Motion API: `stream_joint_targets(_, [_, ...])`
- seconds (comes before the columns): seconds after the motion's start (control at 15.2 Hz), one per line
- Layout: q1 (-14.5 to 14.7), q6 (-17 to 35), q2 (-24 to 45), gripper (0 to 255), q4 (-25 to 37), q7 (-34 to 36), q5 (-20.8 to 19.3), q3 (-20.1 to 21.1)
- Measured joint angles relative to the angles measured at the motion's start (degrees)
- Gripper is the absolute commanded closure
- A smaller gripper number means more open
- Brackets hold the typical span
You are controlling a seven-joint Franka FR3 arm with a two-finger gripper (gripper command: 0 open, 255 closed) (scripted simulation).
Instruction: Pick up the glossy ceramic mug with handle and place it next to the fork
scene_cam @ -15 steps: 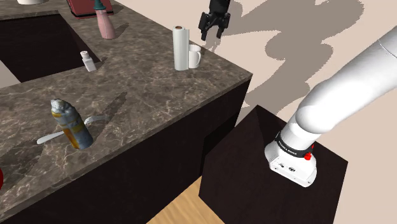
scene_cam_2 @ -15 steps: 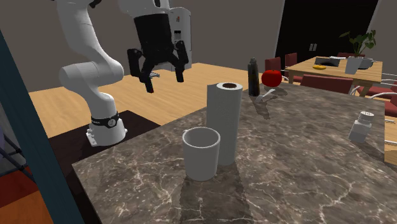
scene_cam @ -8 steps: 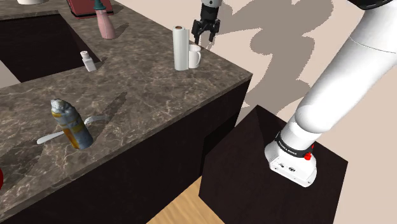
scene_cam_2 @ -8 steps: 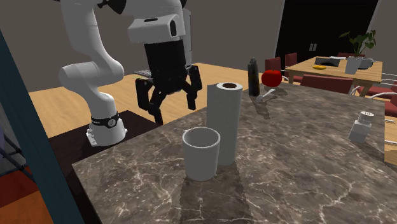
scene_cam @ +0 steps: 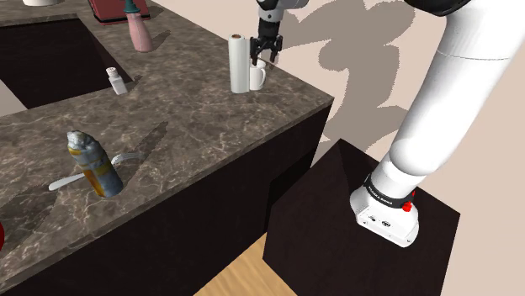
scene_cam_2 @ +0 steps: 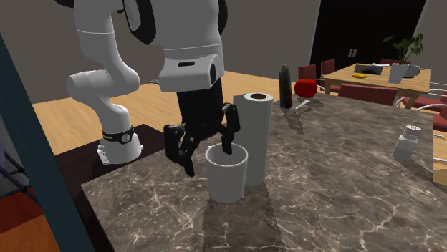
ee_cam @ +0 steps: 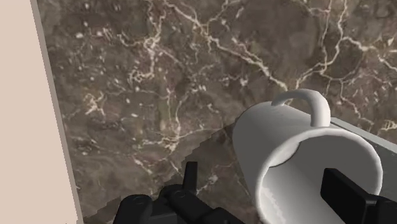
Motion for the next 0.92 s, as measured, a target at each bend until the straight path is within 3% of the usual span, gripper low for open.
stream_joint_targets(0.66, [0.02,3.04,1.50,0,-1.55,-0.25,0.25,0.08])
stream_joint_targets(0.73, [0.02,3.04,1.50,255,-1.55,-0.25,0.25,0.08])
stream_joint_targets(0.92, [0.02,3.04,1.50,255,-1.55,-0.25,0.25,0.08])
